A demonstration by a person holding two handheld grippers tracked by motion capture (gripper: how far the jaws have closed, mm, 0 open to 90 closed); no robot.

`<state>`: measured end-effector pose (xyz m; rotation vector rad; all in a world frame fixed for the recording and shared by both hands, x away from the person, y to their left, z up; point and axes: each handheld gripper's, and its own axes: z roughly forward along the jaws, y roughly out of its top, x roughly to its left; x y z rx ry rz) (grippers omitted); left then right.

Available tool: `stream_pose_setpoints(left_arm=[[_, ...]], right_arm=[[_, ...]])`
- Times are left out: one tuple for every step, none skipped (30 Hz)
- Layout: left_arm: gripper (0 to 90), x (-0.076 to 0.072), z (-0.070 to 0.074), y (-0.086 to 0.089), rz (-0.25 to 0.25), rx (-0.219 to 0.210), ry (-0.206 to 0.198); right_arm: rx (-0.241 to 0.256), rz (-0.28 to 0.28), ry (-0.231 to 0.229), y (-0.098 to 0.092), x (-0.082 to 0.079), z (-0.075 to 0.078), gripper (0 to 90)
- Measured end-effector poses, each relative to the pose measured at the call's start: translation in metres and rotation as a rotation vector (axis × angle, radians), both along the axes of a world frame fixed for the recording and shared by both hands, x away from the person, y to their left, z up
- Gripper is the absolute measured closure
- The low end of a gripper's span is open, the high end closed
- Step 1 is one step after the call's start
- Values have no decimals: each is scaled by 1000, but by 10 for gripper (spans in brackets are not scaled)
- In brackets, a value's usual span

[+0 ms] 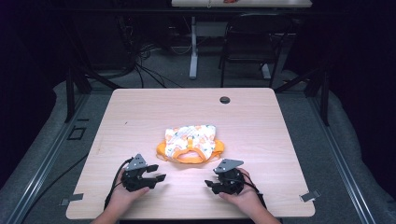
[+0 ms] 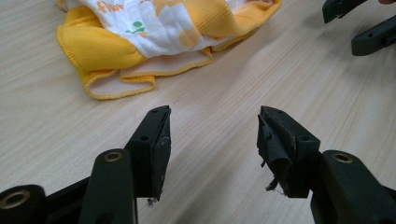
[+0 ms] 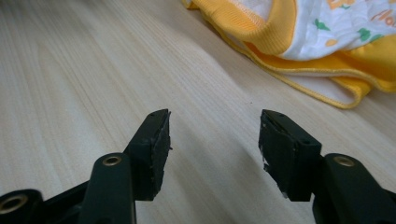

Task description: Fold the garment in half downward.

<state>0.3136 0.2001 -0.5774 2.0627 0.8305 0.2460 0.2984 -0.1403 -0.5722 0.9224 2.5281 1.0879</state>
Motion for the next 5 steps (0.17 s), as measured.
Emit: stream_pose_setpoints(left_arm=[[435, 0, 0, 0, -3, -4, -3], [424, 1, 0, 0, -3, -7, -7], [416, 1, 0, 0, 0, -11, -15], [415, 1, 0, 0, 4, -18, -22], [415, 2, 1, 1, 0, -17, -24]], right_arm=[[-2, -3, 4, 0, 0, 0, 425], [-8, -3, 4, -1, 0, 0, 423], [-1, -4, 1, -1, 0, 0, 421], [-1, -7, -1, -1, 1, 0, 419], [2, -19, -4, -2, 1, 0, 415]])
